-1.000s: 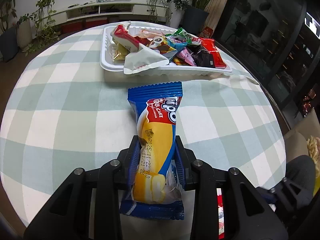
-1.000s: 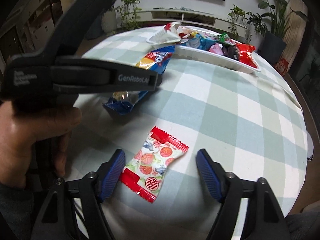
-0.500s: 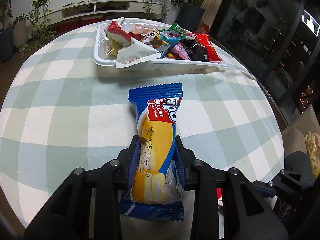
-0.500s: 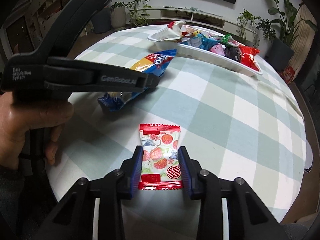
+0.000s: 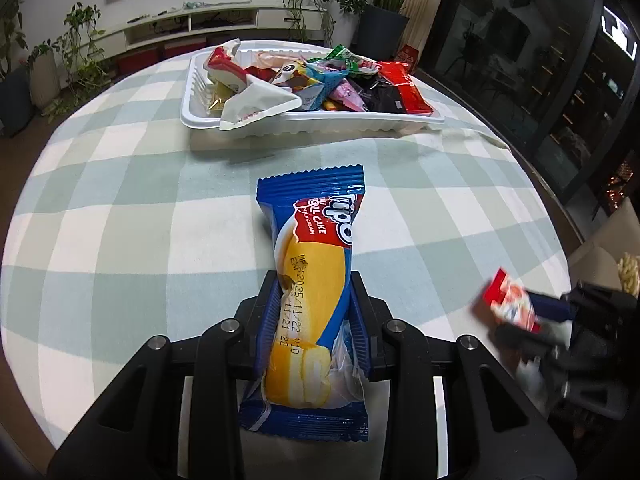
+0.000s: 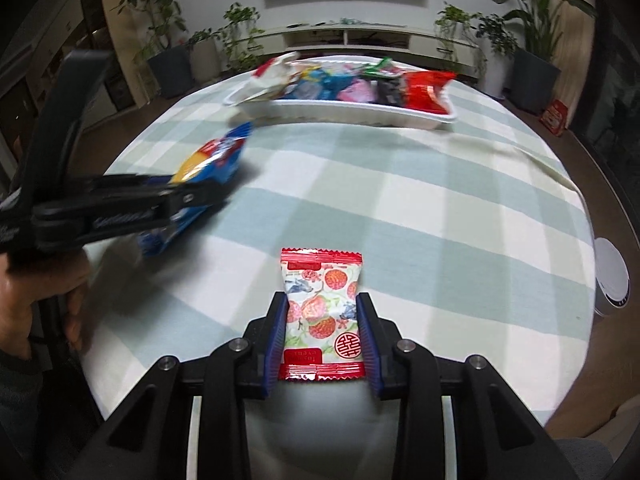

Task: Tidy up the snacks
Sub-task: 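Carry the Tipo packet and candy packet into the white tray and release both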

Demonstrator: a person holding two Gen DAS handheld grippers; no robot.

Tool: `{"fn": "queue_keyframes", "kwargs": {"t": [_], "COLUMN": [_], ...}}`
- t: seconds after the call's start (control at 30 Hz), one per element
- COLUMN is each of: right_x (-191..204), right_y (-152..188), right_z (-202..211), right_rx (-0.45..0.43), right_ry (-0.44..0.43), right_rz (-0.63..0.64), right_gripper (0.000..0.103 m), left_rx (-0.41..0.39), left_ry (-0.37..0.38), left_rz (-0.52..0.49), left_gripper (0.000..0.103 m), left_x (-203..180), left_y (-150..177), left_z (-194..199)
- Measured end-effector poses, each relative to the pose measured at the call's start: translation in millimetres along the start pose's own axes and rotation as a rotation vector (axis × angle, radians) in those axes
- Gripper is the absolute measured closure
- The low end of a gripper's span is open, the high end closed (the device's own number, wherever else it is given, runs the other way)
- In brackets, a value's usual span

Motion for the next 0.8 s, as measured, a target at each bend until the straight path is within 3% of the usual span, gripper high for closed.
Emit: {"fn": "queue_keyframes", "kwargs": {"t": [0.33,0.8], "right_x": [-26,-27], "right_y": [-9,-47], "right_z": [4,19], "right_rx": [-0.032,-0.114], "right_ry": [-0.014,-0.04], "right_rz": [-0.054,-0.031], "right_gripper": [0.067,0.067], "left_rx": [-0.066,-0.13], "left_ry": [-0.052,-0.075], "left_rz": [0.033,0.046], "left_gripper": [0.073,0.073], "left_x": [-11,-9], "left_y": [9,-12], "left_z": [30,58]}}
Point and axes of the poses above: each gripper's, at about its wrist camera, not at the fingertips, and z roughly against the way its jaws point, x to its left, y to its underside, the point moved 5 cm from there along -z, roughly the way its jaws point, and after that the axes turned 12 degrees about -z, right-handed, at the moved point
